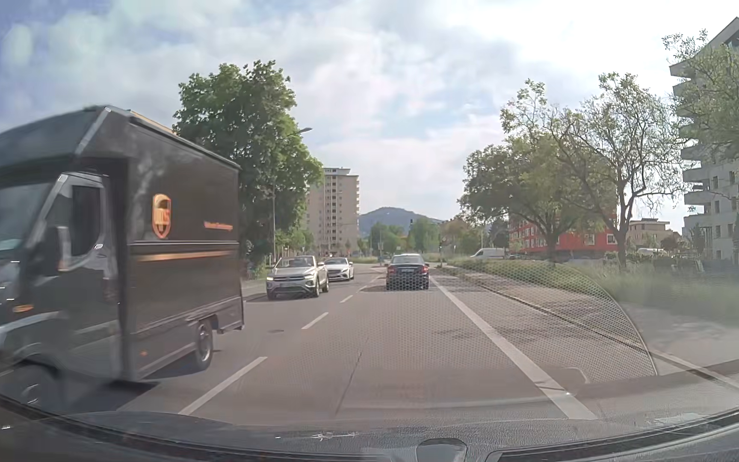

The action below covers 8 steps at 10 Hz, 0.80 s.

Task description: Follow the waypoints while adhering to traffic rules and regulations

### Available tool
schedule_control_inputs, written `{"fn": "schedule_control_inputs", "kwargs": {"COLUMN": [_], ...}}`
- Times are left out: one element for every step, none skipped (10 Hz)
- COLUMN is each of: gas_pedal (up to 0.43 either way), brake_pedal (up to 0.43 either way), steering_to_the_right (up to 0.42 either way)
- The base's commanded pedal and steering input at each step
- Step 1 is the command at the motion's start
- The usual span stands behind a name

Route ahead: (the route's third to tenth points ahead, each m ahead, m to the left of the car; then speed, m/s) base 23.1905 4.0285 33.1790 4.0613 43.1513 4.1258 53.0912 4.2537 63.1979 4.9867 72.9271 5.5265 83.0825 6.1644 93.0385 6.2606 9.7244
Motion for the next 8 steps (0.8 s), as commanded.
{"fn": "schedule_control_inputs", "kwargs": {"gas_pedal": [0.067,0.067,0.067,0.067,0.067,0.067,0.067,0.067], "brake_pedal": [0.000,0.000,0.000,0.000,0.000,0.000,0.000,0.000], "steering_to_the_right": [-0.003,0.006,0.008,0.006,0.003,0.002,0.001,0.001]}}
